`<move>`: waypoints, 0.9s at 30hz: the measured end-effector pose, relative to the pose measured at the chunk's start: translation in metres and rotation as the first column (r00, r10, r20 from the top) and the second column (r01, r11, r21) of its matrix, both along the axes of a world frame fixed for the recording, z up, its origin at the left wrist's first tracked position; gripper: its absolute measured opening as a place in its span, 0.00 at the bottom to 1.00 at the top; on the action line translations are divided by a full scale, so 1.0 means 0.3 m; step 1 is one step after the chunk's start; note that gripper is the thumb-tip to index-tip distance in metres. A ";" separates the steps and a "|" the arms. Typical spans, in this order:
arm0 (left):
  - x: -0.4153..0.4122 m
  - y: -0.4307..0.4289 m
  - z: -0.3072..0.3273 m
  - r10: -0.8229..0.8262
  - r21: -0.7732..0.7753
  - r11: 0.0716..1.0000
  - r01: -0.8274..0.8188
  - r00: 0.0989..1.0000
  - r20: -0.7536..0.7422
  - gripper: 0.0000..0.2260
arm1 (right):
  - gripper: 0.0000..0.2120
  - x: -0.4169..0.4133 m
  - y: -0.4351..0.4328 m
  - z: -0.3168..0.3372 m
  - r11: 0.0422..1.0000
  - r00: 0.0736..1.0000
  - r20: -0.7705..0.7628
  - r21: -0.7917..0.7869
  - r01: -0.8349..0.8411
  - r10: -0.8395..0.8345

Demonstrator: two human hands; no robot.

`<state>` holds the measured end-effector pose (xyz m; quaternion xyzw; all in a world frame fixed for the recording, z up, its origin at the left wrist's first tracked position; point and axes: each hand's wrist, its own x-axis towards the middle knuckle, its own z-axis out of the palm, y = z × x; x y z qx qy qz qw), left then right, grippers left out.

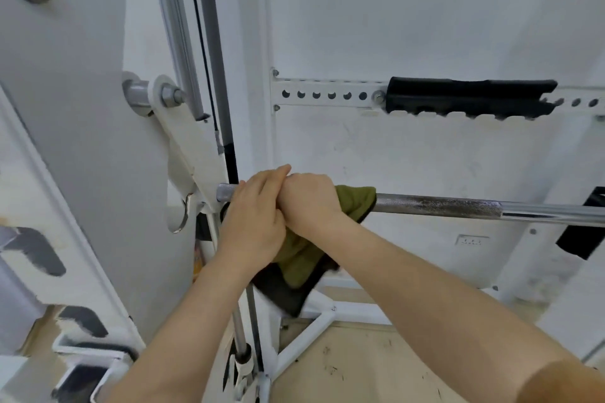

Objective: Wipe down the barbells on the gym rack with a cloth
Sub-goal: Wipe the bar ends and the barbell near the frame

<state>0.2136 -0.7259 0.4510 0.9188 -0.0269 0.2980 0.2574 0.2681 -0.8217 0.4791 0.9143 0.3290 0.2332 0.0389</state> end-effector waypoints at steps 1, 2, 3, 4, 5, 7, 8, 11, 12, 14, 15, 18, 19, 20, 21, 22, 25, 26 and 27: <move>0.000 -0.013 0.004 0.021 0.054 0.998 -0.020 1.000 -0.017 0.29 | 0.05 0.015 -0.037 -0.006 1.000 1.000 0.012 0.008 -0.003 0.003; 0.003 -0.027 0.009 0.042 0.106 0.994 -0.037 0.998 -0.045 0.28 | 0.05 0.027 -0.080 -0.009 1.000 1.000 0.011 0.024 0.005 -0.005; 0.007 -0.043 0.014 0.054 0.155 0.987 -0.042 0.996 -0.073 0.27 | 0.07 0.038 -0.128 -0.010 0.999 1.000 -0.001 0.039 0.018 -0.017; 0.012 -0.063 0.019 0.053 0.195 0.980 -0.033 0.994 -0.098 0.26 | 0.10 0.047 -0.182 -0.009 0.998 0.999 -0.016 0.041 0.037 -0.036; 0.018 -0.090 0.024 0.038 0.229 0.973 -0.012 0.993 -0.111 0.25 | 0.11 0.057 -0.243 -0.012 0.998 0.998 -0.025 0.039 0.055 -0.054; 0.036 -0.173 0.025 -0.024 0.301 0.952 0.058 0.993 -0.114 0.24 | 0.13 0.074 -0.380 -0.023 0.994 0.995 -0.020 0.036 0.103 -0.103; 0.042 -0.228 0.021 -0.061 0.332 0.938 0.096 0.991 -0.115 0.24 | 0.13 0.080 -0.454 -0.026 0.989 0.989 -0.010 0.032 0.146 -0.146; 0.061 -0.374 -0.001 -0.122 0.376 0.915 0.148 0.988 -0.091 0.25 | 0.13 0.092 -0.667 -0.019 0.947 0.947 -0.032 0.015 0.322 -0.321; 0.065 -0.405 -0.007 -0.112 0.379 0.915 0.134 0.991 -0.080 0.25 | 0.13 0.091 -0.718 -0.012 0.927 0.926 -0.067 0.023 0.374 -0.371; 0.076 -0.443 -0.006 -0.092 0.329 0.939 0.103 0.994 -0.051 0.22 | 0.13 0.091 -0.743 0.007 0.915 0.910 -0.122 0.027 0.403 -0.397; 0.080 -0.461 0.000 -0.093 0.265 0.959 0.100 0.995 -0.038 0.20 | 0.12 0.084 -0.713 0.018 0.926 0.918 -0.137 0.016 0.378 -0.372; 0.091 -0.525 0.020 -0.052 0.022 0.998 0.052 0.999 0.008 0.18 | 0.05 0.053 -0.572 0.018 0.979 0.969 -0.160 0.049 0.198 -0.188; 0.092 -0.548 0.025 -0.010 -0.040 0.999 0.011 1.000 0.018 0.20 | 0.08 0.046 -0.548 0.016 0.986 0.978 -0.156 0.068 0.149 -0.137; 0.093 -0.573 0.029 0.038 -0.068 0.997 -0.037 0.999 0.015 0.22 | 0.09 0.047 -0.547 0.012 0.992 0.987 -0.136 0.075 0.101 -0.090; 0.092 -0.600 0.032 0.081 -0.064 0.995 -0.080 0.997 0.006 0.23 | 0.09 0.056 -0.564 0.008 0.996 0.993 -0.108 0.073 0.054 -0.046; 0.091 -0.630 0.032 0.110 -0.047 0.993 -0.110 0.994 0.000 0.25 | 0.08 0.068 -0.594 0.004 0.998 0.996 -0.087 0.069 0.008 -0.002; 0.083 -0.747 0.032 0.132 -0.012 0.991 -0.132 0.991 -0.007 0.26 | 0.06 0.102 -0.720 -0.001 0.997 0.995 -0.077 0.060 -0.055 0.059; 0.087 -0.793 0.030 0.118 0.014 0.993 -0.118 0.993 -0.004 0.26 | 0.06 0.118 -0.774 -0.008 0.996 0.996 -0.064 0.067 -0.061 0.066; 0.093 -0.838 0.023 0.099 0.057 0.993 -0.099 0.995 0.002 0.25 | 0.05 0.133 -0.835 -0.013 0.995 0.997 -0.054 0.080 -0.057 0.061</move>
